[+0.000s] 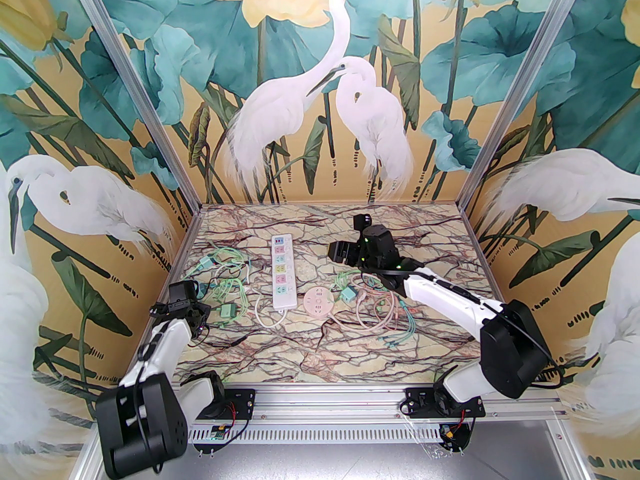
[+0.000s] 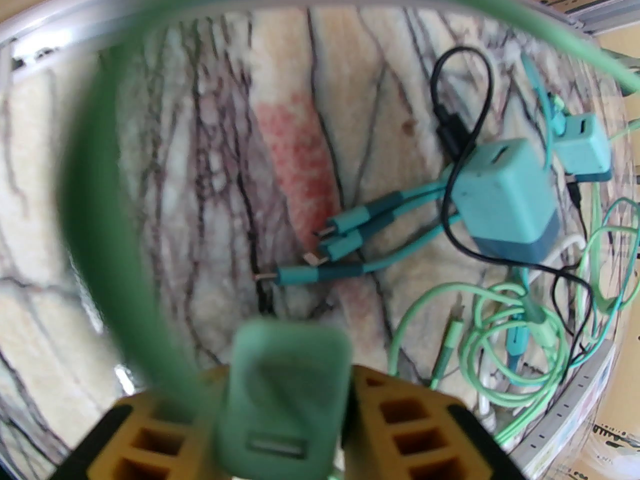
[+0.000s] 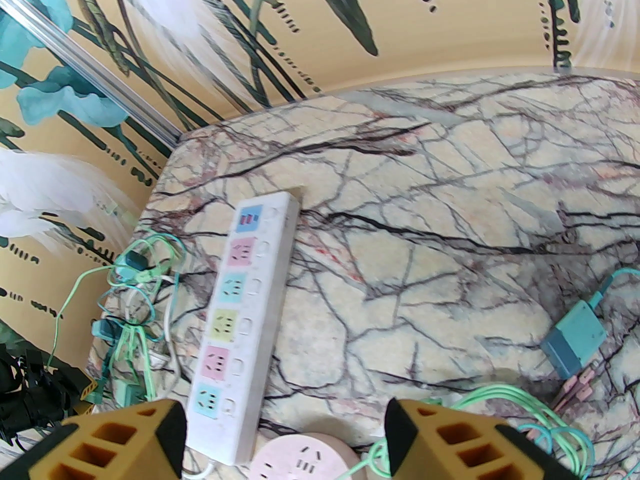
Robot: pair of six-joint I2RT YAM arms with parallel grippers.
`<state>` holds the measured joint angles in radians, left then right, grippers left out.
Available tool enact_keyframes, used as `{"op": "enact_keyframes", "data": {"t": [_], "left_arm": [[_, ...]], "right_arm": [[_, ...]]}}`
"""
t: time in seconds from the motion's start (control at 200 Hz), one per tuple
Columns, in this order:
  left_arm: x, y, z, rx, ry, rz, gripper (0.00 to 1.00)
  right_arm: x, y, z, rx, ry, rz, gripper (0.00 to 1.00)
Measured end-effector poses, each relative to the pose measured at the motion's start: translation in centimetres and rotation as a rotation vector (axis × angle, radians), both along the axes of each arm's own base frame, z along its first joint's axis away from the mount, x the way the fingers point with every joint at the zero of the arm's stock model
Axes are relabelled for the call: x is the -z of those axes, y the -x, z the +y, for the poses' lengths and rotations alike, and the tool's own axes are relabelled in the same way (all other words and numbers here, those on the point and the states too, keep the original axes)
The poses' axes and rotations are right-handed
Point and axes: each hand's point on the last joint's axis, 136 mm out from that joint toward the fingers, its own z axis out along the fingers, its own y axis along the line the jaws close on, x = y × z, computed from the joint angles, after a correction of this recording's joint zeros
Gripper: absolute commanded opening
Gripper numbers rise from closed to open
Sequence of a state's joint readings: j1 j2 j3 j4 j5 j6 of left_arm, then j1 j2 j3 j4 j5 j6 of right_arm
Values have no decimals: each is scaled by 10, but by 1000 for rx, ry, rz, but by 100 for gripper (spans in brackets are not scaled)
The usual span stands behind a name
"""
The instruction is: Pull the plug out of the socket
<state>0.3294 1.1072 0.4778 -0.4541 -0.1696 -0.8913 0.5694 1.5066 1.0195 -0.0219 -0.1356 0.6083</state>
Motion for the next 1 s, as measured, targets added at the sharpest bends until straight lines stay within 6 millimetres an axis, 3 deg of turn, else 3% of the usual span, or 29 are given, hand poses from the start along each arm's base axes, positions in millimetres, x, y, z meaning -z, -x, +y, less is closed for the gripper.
{"op": "enact_keyframes", "data": {"t": [0.19,0.22,0.28,0.3,0.51,0.685,0.84,0.92,1.0], "left_arm": [[-21,-9,-6,21,16,-107,99],[-28,-11,-7,32,11,-135,99],[-43,-16,-10,44,12,-198,99],[-49,-18,-11,50,12,-223,99],[-116,-37,-36,194,-37,-434,99],[-158,-62,-101,514,-151,-473,100],[-151,-82,-137,686,-294,-373,100],[-139,-99,-148,749,-395,-287,100],[-129,-119,-146,770,-511,-201,100]], "right_arm": [[6,-2,-7,27,28,-4,81],[8,-2,-8,30,31,-3,90],[12,-2,-12,42,41,2,94],[13,-2,-14,46,48,1,100],[11,4,-43,130,107,-31,99],[-19,15,-91,285,197,-159,99],[-32,28,-140,425,338,-303,99],[-23,37,-167,490,456,-361,99],[-9,41,-192,548,566,-402,99]]}}
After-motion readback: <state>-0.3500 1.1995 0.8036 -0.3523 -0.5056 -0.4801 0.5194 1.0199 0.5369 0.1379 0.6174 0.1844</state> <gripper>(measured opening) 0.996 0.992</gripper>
